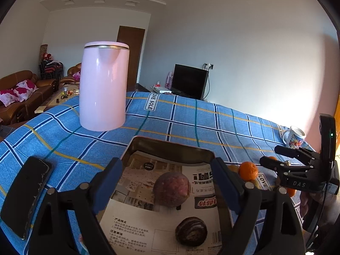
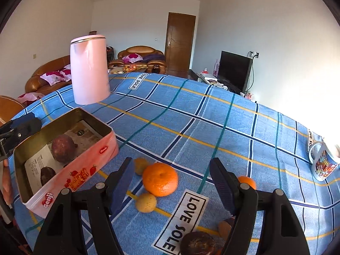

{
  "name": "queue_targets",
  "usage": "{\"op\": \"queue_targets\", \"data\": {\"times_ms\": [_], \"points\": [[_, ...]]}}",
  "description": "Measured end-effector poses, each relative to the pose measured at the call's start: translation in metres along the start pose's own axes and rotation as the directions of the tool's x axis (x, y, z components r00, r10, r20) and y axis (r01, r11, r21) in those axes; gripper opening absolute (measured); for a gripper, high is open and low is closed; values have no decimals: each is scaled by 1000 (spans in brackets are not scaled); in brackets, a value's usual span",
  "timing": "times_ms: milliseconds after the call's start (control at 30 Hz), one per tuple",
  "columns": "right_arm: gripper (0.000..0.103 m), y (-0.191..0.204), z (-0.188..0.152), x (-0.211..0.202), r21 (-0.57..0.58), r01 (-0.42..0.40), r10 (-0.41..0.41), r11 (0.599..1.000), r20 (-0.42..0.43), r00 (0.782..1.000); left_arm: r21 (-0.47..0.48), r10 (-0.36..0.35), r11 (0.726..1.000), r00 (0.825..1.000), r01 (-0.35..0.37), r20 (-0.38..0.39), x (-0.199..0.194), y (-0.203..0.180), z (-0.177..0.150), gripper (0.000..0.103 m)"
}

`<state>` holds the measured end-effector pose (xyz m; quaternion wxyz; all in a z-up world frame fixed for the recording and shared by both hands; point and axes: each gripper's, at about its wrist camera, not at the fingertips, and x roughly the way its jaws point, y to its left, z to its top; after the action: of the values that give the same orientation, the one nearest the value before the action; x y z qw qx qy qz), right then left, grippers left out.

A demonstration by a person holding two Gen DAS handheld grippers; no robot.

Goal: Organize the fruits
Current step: 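Lower both fruits into the tin box and open both tools, then grasp the small yellow-brown fruit with the right tool while the left tool grasps another dark brown fruit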

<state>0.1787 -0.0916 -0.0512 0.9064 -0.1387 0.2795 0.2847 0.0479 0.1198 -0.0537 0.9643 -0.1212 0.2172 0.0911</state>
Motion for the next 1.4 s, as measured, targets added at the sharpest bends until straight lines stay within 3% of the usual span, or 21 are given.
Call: {"op": "queue_targets", "data": {"times_ms": [167,233,300,533,633,733,900,1100,1233,1400], "points": [[73,14,4,14,-48,-9,8,999,-24,1000,10,-8,1000,1000,8,-4,0,-6,-2,89],[67,28,5,23,-116,-20,14,993,-57,998,13,-7,1000,1000,7,-6,1,-7,-2,91],[51,39,7,33,-177,-29,14,984,-86,996,13,-8,1000,1000,8,-3,-1,-7,-2,91],[45,62,9,62,-309,-81,15,948,-210,978,2,-15,1000,1000,15,-3,-3,-4,-1,94],[36,66,11,69,-349,-49,-34,936,-227,973,1,-17,1000,1000,17,-1,-4,-5,-1,94],[25,61,14,73,-320,-63,-15,945,-236,972,8,-26,1000,1000,26,-1,-5,-9,-1,94],[25,52,12,60,-251,-74,28,965,-180,983,18,-45,999,999,46,-18,0,-19,-3,94],[24,31,14,15,-128,-75,70,989,-43,997,65,-82,994,996,84,-25,-2,-43,-6,94],[24,0,-3,-28,-17,-68,69,998,37,997,121,-125,984,992,128,-35,-3,-71,-9,94],[24,-42,-41,-62,125,-29,21,992,68,997,190,-186,961,979,200,-89,7,-116,-19,94]]}}
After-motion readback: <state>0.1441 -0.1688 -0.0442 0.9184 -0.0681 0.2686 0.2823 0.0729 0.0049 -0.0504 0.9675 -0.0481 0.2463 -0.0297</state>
